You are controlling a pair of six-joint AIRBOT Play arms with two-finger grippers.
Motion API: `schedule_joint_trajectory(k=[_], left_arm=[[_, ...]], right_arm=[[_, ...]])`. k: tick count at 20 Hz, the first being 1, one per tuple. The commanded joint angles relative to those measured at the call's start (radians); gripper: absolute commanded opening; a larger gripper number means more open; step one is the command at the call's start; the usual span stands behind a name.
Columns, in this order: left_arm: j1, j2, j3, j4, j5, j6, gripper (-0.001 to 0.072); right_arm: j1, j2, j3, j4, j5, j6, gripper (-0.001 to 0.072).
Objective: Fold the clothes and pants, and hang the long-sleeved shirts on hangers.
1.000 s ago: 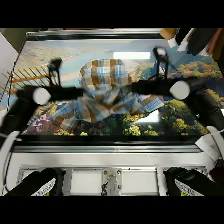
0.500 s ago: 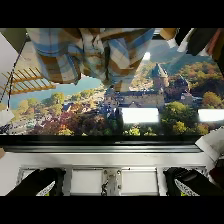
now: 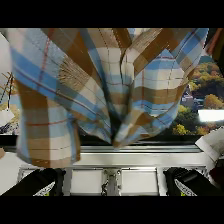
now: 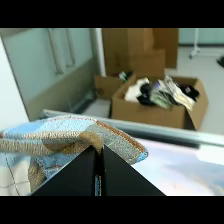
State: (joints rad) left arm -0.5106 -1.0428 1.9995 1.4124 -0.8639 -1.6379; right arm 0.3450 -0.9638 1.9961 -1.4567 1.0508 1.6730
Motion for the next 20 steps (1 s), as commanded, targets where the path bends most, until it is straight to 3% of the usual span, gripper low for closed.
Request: schedule_joint_trajectory(k=[1, 4, 7, 11, 15, 17, 20], left_arm=[[0.177, -0.061, -0.094, -0.114, -0.099, -0.056, 0.0011], [0.27, -0.128, -0.187, -0.298, -0.302, 0.025, 0.0011], [0.254, -0.114, -0.389, -0.277, -0.481, 0.061, 0.0011], [0.172, 0.016, -0.784, -0.282, -0.613, 0.068, 0.0011], [0.084, 0.047, -0.97, -0.279, -0.561, 0.068, 0.0012], [0.099, -0.012, -0.952, -0.278, -0.455, 0.068, 0.0011], [0.161, -0.137, -0.856, -0.282, -0.314, 0.067, 0.0011]], right_arm=[[-0.001, -0.078, 0.001, -0.12, 0.2, 0.036, 0.0015], [0.002, -0.179, -0.05, -0.119, 0.431, 0.024, 0.0015], [0.025, -0.172, -0.253, -0.118, 0.53, 0.026, 0.0014], [0.113, -0.048, -0.596, -0.09, 0.586, 0.12, 0.0015], [0.142, -0.035, -0.718, -0.077, 0.581, 0.161, 0.0015], [0.136, -0.059, -0.717, -0.087, 0.468, 0.162, 0.0015], [0.136, -0.101, -0.717, -0.137, 0.288, 0.253, 0.0015]])
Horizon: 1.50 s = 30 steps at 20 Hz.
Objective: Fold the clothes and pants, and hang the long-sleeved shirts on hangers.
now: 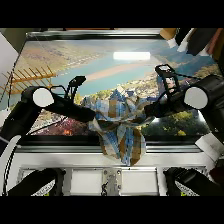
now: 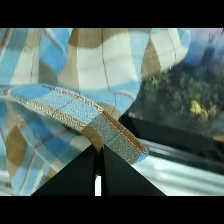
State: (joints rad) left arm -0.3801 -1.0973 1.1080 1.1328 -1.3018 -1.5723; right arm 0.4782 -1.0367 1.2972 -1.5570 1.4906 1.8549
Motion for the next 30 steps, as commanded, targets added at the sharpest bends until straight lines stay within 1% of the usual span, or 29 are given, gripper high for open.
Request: schedule_joint_trajectory(k=[1, 3, 5, 9, 12, 13, 14, 15, 17, 19, 22, 26, 30], left_arm=[[0.048, -0.125, 0.073, -0.002, 0.135, 0.001, 0.0011], [0.078, -0.194, 0.129, 0.0, 0.115, 0.001, 0.0011], [0.102, -0.22, 0.14, 0.002, 0.103, 0.001, 0.0011], [0.12, -0.185, 0.084, 0.002, 0.099, 0.003, 0.0011], [0.11, -0.147, 0.015, -0.002, 0.094, 0.035, 0.0012], [0.1, -0.139, 0.006, -0.003, 0.095, 0.041, 0.0125], [0.091, -0.129, -0.001, -0.012, 0.1, 0.041, 0.0455], [0.079, -0.12, 0.002, -0.019, 0.098, 0.043, 0.0643], [0.068, -0.093, 0.026, -0.04, 0.092, 0.059, 0.0639], [0.07, -0.065, 0.078, -0.03, 0.082, 0.068, 0.0639], [0.131, -0.027, 0.172, -0.025, 0.079, 0.077, 0.064], [0.3, -0.028, 0.245, -0.024, 0.087, 0.11, 0.0639], [0.517, -0.113, 0.27, -0.023, 0.096, 0.16, 0.0639]], right_arm=[[0.003, -0.043, -0.018, -0.04, -0.189, 0.101, 0.0015], [0.003, -0.071, -0.019, -0.041, -0.206, 0.114, 0.0015], [0.003, -0.084, -0.019, -0.045, -0.2, 0.114, 0.0015], [0.003, -0.084, -0.019, -0.047, -0.2, 0.133, 0.0015], [0.004, -0.085, -0.019, -0.044, -0.201, 0.133, 0.0015], [0.004, -0.085, -0.019, -0.043, -0.201, 0.133, 0.0015], [0.004, -0.085, -0.019, -0.043, -0.201, 0.133, 0.0015], [0.004, -0.087, -0.019, -0.041, -0.201, 0.133, 0.0016], [0.004, -0.092, -0.019, -0.037, -0.201, 0.132, 0.0017], [0.004, -0.094, -0.019, -0.037, -0.2, 0.132, 0.0018], [0.004, -0.095, -0.019, -0.036, -0.201, 0.132, 0.0018], [0.004, -0.095, -0.019, -0.036, -0.201, 0.132, 0.0018], [0.004, -0.095, -0.019, -0.036, -0.201, 0.132, 0.0018]])
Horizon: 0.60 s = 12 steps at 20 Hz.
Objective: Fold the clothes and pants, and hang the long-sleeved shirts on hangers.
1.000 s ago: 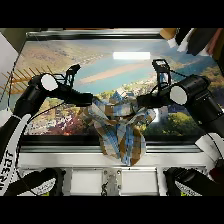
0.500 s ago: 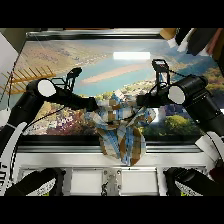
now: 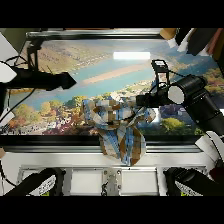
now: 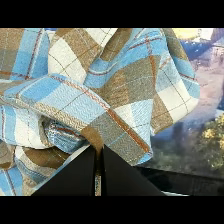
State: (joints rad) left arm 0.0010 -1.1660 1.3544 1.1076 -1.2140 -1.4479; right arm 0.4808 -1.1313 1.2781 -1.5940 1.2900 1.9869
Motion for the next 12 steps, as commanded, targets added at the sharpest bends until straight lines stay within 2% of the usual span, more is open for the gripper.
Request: schedule_joint_trajectory(k=[1, 5, 7, 10, 12], left_arm=[[0.191, -0.072, 0.024, 0.026, 0.014, 0.047, 0.0639], [0.346, -0.187, 0.024, 0.298, 0.108, 0.043, 0.0639], [0.401, -0.238, 0.03, 0.405, 0.179, 0.011, 0.0639], [0.451, -0.351, 0.119, 0.538, 0.197, -0.011, 0.0639], [0.467, -0.437, 0.201, 0.644, 0.205, -0.057, 0.0639]], right_arm=[[0.001, 0.0, 0.0, 0.001, 0.0, 0.0, 0.0018], [0.001, 0.0, 0.0, 0.001, 0.0, 0.0, 0.0018], [0.001, 0.0, 0.0, 0.001, 0.0, 0.0, 0.0018], [0.001, 0.0, 0.0, 0.001, 0.0, 0.0, 0.0018], [0.001, 0.0, 0.0, 0.001, 0.0, 0.0, 0.0018]])
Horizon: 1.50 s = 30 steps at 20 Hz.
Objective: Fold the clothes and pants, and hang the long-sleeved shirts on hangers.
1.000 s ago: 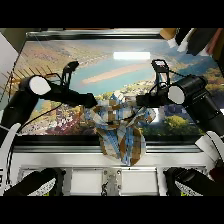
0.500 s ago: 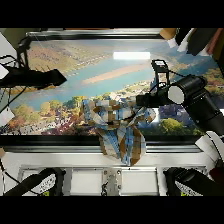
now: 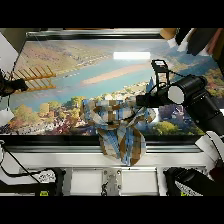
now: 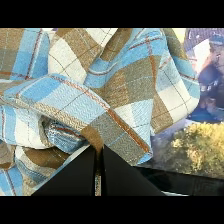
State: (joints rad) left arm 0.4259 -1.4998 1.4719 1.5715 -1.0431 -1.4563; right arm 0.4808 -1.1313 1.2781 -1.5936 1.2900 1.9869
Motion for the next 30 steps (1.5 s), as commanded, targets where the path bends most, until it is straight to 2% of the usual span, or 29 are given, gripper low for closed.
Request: schedule_joint_trajectory(k=[1, 4, 9, 12, 21, 29, 30], left_arm=[[0.048, -0.148, 0.125, 0.231, 0.039, -0.074, 0.0639], [0.07, -0.267, 0.209, 0.29, 0.083, -0.089, 0.0639], [0.1, -0.446, 0.294, 0.299, 0.077, -0.088, 0.0639], [0.103, -0.51, 0.328, 0.369, 0.084, -0.089, 0.0639], [0.159, -0.536, 0.32, 0.39, 0.221, -0.09, 0.0638], [0.159, -0.605, 0.32, 0.39, 0.219, -0.089, 0.0638], [0.159, -0.607, 0.32, 0.389, 0.212, -0.09, 0.0609]], right_arm=[[0.001, 0.0, 0.0, 0.0, 0.0, 0.0, 0.0018], [0.001, 0.0, 0.0, 0.0, 0.0, 0.0, 0.0018], [0.001, 0.0, 0.0, 0.001, 0.0, 0.0, 0.0018], [0.001, 0.0, 0.0, 0.0, 0.0, 0.0, 0.0018], [0.001, 0.0, 0.0, 0.001, 0.0, 0.0, 0.0018], [0.001, 0.0, 0.0, 0.0, 0.0, 0.0, 0.0018], [0.001, 0.0, 0.0, 0.001, 0.0, 0.0, 0.0018]])
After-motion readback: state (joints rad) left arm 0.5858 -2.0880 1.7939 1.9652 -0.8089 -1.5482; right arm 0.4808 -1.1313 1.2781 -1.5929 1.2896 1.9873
